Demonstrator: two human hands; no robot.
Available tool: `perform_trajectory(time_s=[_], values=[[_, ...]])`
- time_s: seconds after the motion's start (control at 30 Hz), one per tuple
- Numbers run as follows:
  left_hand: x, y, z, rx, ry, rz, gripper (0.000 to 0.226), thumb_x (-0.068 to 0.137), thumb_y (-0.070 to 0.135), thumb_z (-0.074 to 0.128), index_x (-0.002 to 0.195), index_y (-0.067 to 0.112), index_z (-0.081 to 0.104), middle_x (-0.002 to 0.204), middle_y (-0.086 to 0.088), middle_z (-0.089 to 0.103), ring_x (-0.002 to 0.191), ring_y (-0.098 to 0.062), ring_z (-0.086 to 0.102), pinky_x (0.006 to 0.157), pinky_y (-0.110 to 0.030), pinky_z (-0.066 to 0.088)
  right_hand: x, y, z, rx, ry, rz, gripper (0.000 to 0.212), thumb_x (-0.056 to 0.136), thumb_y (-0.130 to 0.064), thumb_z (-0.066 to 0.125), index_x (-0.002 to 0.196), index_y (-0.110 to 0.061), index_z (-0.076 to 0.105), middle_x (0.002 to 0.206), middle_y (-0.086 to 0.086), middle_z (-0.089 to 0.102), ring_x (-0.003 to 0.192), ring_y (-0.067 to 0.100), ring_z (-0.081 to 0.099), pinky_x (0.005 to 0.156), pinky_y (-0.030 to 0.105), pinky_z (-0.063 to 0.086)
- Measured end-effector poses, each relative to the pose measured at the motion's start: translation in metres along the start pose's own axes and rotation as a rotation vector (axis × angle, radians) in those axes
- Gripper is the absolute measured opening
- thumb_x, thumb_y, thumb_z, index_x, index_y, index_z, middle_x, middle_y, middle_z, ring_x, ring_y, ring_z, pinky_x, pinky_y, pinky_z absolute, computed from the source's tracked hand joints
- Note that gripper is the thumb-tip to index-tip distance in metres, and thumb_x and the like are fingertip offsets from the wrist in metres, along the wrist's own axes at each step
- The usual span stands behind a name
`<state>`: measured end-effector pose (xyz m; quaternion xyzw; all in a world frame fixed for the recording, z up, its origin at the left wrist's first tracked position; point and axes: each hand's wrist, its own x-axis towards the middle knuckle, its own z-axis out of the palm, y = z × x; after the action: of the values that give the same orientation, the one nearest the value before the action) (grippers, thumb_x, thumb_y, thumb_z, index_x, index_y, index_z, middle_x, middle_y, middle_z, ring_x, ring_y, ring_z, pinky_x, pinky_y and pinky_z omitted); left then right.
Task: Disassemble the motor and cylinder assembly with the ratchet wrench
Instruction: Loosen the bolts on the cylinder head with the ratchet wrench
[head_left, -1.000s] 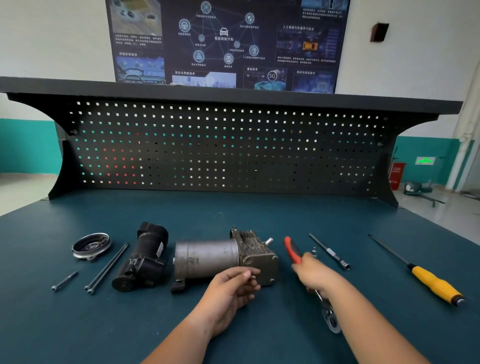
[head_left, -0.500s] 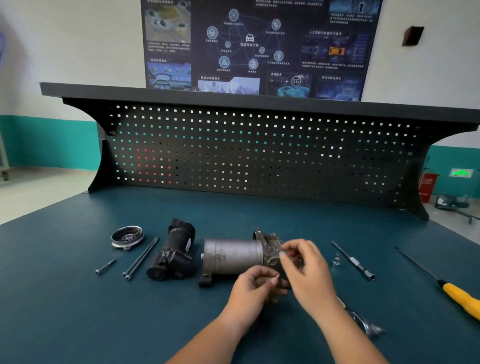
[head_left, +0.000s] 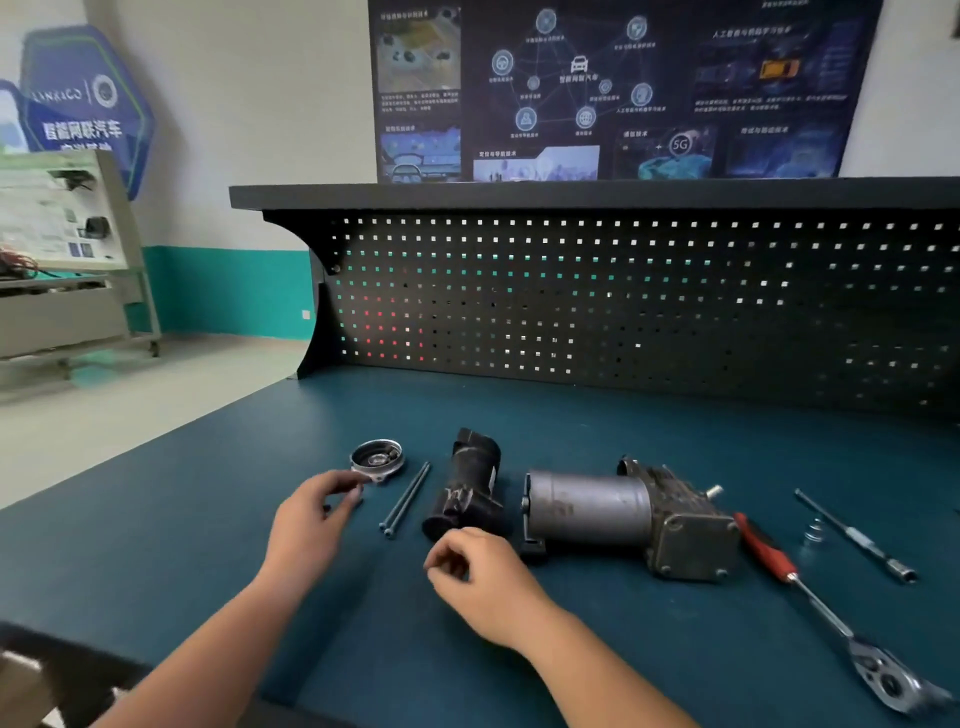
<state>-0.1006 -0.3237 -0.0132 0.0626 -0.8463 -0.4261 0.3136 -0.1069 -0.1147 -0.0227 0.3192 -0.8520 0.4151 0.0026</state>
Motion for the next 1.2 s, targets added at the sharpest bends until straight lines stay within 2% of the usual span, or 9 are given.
perform_trajectory(time_s=[0.13, 0.27, 0.5, 0.67, 0.77, 0.93, 1.03, 1.13, 1.2], values=[[0.011, -0.021, -0.007, 0.195, -0.042, -0.040, 0.018, 0.084, 0.018, 0.070, 0.079, 0.034, 0.065, 0.090, 0.008, 0.070, 0.067, -0.010, 0.054, 0.060, -0.022, 0.038, 0.000, 0.014, 0.010, 0.019, -0.094, 0.063, 0.010, 0.085, -0.023, 0.058, 0.080, -0.031, 0.061, 0.067, -0.014, 0.054, 0.061, -0.002, 0.046, 0.066, 0.021, 0.041], [0.026, -0.026, 0.009, 0.339, -0.059, 0.090, 0.007, 0.079, 0.017, 0.076, 0.085, 0.019, 0.076, 0.104, -0.004, 0.065, 0.106, -0.028, 0.054, 0.092, -0.034, 0.038, -0.005, 0.024, 0.001, 0.051, -0.089, 0.110, 0.019, 0.085, -0.023, 0.059, 0.070, -0.035, 0.057, 0.064, -0.013, 0.053, 0.057, -0.002, 0.043, 0.063, 0.021, 0.039], [0.046, -0.033, 0.037, 0.627, -0.131, 0.014, 0.007, 0.083, 0.032, 0.070, 0.088, 0.036, 0.073, 0.131, 0.004, 0.050, 0.129, -0.026, 0.031, 0.103, -0.039, 0.030, -0.006, 0.023, 0.004, 0.049, -0.083, 0.076, 0.007, 0.086, -0.022, 0.058, 0.085, -0.022, 0.065, 0.061, -0.013, 0.050, 0.053, -0.002, 0.041, 0.059, 0.021, 0.036], [0.046, -0.042, 0.036, 0.573, -0.148, -0.083, 0.009, 0.082, 0.034, 0.071, 0.091, 0.036, 0.072, 0.131, 0.002, 0.051, 0.127, -0.029, 0.034, 0.102, -0.041, 0.030, -0.005, 0.023, 0.005, 0.051, -0.085, 0.066, 0.009, 0.085, -0.022, 0.058, 0.087, -0.019, 0.066, 0.061, -0.012, 0.049, 0.053, -0.001, 0.041, 0.061, 0.024, 0.037], [0.045, -0.041, 0.034, 0.584, -0.180, -0.061, 0.039, 0.084, 0.032, 0.069, 0.122, 0.031, 0.062, 0.136, -0.003, 0.048, 0.130, -0.030, 0.035, 0.106, -0.041, 0.029, -0.006, 0.022, 0.004, 0.044, -0.088, 0.069, 0.009, 0.085, -0.022, 0.058, 0.088, -0.020, 0.066, 0.061, -0.013, 0.050, 0.053, -0.001, 0.041, 0.062, 0.025, 0.037], [0.026, -0.011, 0.033, 0.226, -0.020, 0.088, 0.054, 0.084, 0.000, 0.064, 0.135, 0.008, 0.046, 0.131, -0.014, 0.050, 0.126, -0.032, 0.039, 0.105, -0.034, 0.027, -0.011, 0.017, 0.000, 0.084, -0.040, 0.033, 0.009, 0.085, -0.021, 0.058, 0.087, -0.017, 0.067, 0.058, -0.013, 0.049, 0.053, 0.000, 0.041, 0.061, 0.024, 0.037], [-0.003, 0.032, 0.041, -0.029, 0.011, 0.292, 0.040, 0.085, -0.004, 0.061, 0.121, 0.013, 0.054, 0.118, -0.002, 0.058, 0.116, -0.019, 0.052, 0.098, -0.019, 0.033, -0.017, 0.008, -0.009, 0.175, 0.140, -0.066, 0.009, 0.083, -0.018, 0.059, 0.085, -0.016, 0.067, 0.057, -0.017, 0.050, 0.055, 0.000, 0.045, 0.059, 0.017, 0.037], [-0.033, 0.078, 0.055, -0.203, -0.151, 0.462, 0.030, 0.084, 0.012, 0.056, 0.109, 0.028, 0.056, 0.109, 0.014, 0.061, 0.105, 0.002, 0.056, 0.090, -0.010, 0.040, -0.025, 0.005, -0.034, 0.214, 0.487, -0.189, 0.011, 0.080, -0.019, 0.058, 0.079, -0.013, 0.068, 0.071, -0.018, 0.054, 0.067, -0.005, 0.051, 0.065, 0.008, 0.038], [-0.045, 0.099, 0.074, -0.132, -0.283, 0.579, 0.029, 0.082, 0.019, 0.057, 0.109, 0.028, 0.056, 0.112, 0.014, 0.058, 0.107, -0.002, 0.054, 0.094, -0.011, 0.037, -0.037, 0.012, -0.063, 0.152, 0.776, -0.217, 0.012, 0.079, -0.024, 0.055, 0.076, -0.018, 0.065, 0.084, -0.012, 0.052, 0.081, -0.005, 0.052, 0.075, 0.006, 0.037]])
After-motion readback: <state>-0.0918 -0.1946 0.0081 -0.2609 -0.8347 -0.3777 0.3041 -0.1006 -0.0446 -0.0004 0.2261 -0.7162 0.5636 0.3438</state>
